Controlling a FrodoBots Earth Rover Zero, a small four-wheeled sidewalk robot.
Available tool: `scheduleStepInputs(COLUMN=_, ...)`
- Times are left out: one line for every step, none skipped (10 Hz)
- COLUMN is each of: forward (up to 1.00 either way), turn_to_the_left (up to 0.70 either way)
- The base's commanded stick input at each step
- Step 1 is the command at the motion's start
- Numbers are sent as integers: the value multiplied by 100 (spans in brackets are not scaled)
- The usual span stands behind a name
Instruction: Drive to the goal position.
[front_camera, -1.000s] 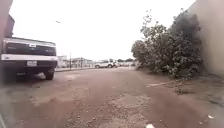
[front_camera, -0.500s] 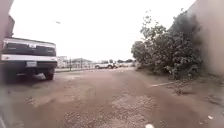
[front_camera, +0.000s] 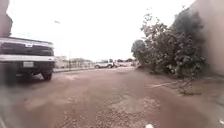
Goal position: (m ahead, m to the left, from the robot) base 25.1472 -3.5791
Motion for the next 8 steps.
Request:
scheduleStepInputs(forward=70, turn_to_the_left=0)
scheduleStepInputs(forward=70, turn_to_the_left=0)
scheduleStepInputs(forward=70, turn_to_the_left=0)
scheduleStepInputs(forward=70, turn_to_the_left=0)
scheduleStepInputs(forward=70, turn_to_the_left=0)
scheduleStepInputs(forward=70, turn_to_the_left=0)
scheduleStepInputs(forward=70, turn_to_the_left=0)
scheduleStepInputs(forward=70, turn_to_the_left=0)
